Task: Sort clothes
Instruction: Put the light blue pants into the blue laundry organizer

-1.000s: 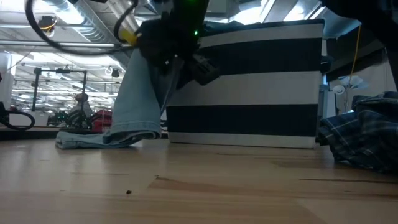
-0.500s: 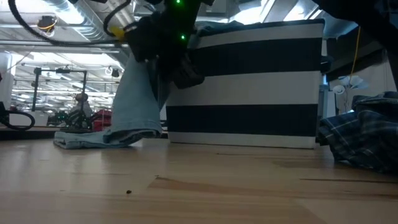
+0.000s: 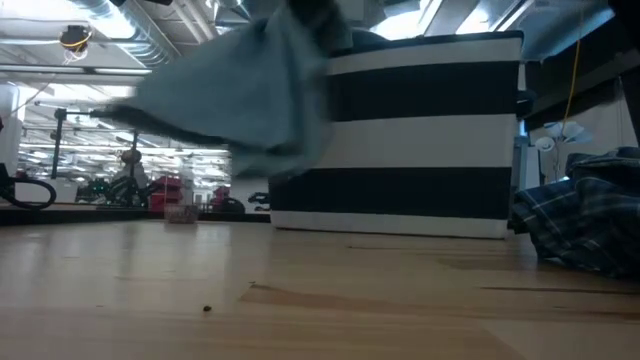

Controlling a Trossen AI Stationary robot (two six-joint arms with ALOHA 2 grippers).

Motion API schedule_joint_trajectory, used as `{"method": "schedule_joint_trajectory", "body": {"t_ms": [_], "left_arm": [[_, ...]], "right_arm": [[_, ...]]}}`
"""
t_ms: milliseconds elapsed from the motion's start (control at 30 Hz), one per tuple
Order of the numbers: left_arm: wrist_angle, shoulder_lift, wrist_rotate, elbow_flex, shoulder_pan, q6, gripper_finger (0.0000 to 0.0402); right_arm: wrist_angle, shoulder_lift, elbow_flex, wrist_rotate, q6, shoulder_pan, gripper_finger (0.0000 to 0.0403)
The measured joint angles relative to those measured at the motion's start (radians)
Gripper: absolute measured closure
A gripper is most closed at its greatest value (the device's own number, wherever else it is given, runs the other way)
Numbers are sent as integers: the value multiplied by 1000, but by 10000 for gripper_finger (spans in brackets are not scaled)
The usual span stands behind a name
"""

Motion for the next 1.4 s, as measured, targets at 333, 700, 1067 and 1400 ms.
{"method": "schedule_joint_trajectory", "body": {"t_ms": [333,700,1067,1400], "left_arm": [[0,0,0,0,0,-3,244],[1,0,0,0,0,-10,244],[11,0,0,0,0,-17,244],[9,36,-1,0,0,-18,244]], "right_arm": [[2,-210,0,267,2,-14,387],[-54,-332,2,451,18,-55,373],[-595,-313,2,256,510,-90,383],[-612,-218,-189,-226,656,-239,384]]}}
